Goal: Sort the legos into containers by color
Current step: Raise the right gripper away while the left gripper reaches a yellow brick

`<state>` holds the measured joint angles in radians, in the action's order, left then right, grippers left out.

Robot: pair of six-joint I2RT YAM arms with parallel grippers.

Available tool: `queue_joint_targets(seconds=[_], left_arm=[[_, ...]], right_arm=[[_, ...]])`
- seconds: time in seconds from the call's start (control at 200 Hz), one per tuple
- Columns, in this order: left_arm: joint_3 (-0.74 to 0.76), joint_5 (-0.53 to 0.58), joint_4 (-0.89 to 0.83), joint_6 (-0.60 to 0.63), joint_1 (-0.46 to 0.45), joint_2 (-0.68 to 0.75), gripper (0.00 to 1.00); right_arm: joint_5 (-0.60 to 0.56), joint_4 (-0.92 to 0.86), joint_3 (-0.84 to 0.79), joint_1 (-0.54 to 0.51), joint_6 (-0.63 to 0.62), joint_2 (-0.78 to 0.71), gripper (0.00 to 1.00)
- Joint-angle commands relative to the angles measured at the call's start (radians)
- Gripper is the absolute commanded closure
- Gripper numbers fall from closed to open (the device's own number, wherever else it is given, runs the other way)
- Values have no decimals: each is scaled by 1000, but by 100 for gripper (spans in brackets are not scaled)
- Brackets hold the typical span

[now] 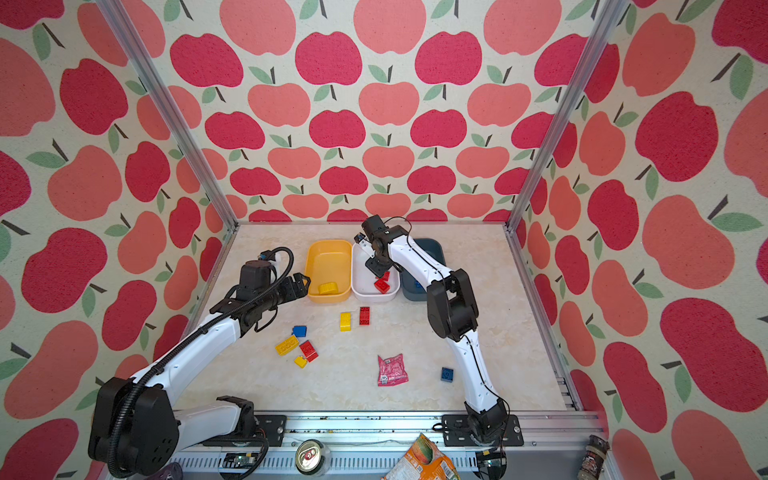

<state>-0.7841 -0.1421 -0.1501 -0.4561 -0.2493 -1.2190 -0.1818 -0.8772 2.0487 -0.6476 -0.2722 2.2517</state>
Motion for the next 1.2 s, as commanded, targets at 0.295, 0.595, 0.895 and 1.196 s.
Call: queue_joint_targets(seconds=[0.295,0.595,0.895,1.196], left_arm=[[-75,89,-143,-71,-205,-97,12],[-170,122,-221,-116,-347,-249,15],[-340,185,-389,-93,-414,-431,28],[-415,156,-401,-101,-446,-578,36]], right_arm=[[159,94,-360,27,191,-375,12],[323,167,-620,99,308,-603,2],[393,210,-758,175,349,-730,1],[429,230,-799,238,357,-782,1]])
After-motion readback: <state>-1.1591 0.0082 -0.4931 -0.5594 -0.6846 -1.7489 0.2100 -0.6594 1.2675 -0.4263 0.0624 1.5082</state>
